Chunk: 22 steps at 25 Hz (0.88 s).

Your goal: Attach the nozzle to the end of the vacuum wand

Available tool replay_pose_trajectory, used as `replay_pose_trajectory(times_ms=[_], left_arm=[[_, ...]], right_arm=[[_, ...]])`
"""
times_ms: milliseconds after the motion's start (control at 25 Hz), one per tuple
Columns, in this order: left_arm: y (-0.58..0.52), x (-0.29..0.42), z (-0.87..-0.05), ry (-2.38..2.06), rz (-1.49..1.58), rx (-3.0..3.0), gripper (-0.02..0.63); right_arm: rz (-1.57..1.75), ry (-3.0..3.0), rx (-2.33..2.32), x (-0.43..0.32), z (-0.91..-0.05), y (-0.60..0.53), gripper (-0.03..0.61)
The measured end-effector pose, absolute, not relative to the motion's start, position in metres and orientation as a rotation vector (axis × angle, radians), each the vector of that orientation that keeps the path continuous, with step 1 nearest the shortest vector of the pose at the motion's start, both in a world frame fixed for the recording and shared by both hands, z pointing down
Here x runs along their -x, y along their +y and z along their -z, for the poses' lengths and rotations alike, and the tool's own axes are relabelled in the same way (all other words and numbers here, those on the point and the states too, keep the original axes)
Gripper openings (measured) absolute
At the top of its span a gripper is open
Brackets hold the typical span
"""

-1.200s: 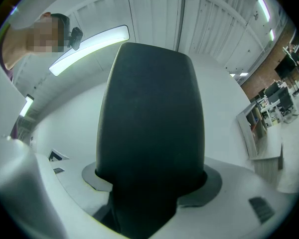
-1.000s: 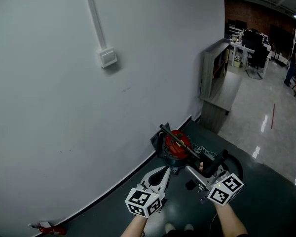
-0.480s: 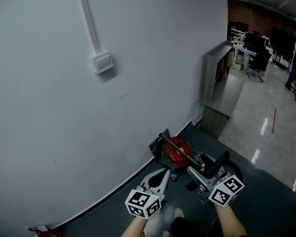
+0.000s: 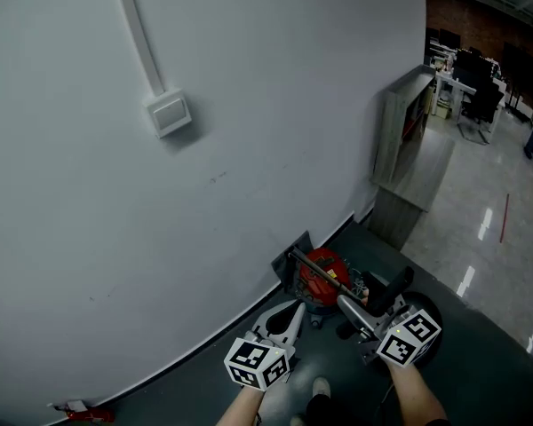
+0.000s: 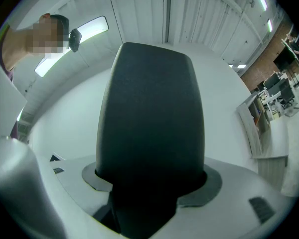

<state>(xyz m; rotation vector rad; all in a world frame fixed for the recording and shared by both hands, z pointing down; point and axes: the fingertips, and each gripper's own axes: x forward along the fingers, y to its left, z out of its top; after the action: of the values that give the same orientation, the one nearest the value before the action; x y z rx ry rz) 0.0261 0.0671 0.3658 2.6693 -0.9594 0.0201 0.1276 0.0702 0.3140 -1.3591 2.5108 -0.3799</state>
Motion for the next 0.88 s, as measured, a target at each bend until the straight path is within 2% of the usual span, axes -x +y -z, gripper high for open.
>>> replay_pose_trajectory(times_ms=[880], left_arm=[[-0.025,-0.043,-0.383,-1.086,-0.062,-2.584,0.006]], right_arm=[[0.479,2.551,1.233,-0.146,-0.331,-0.031,0.328]])
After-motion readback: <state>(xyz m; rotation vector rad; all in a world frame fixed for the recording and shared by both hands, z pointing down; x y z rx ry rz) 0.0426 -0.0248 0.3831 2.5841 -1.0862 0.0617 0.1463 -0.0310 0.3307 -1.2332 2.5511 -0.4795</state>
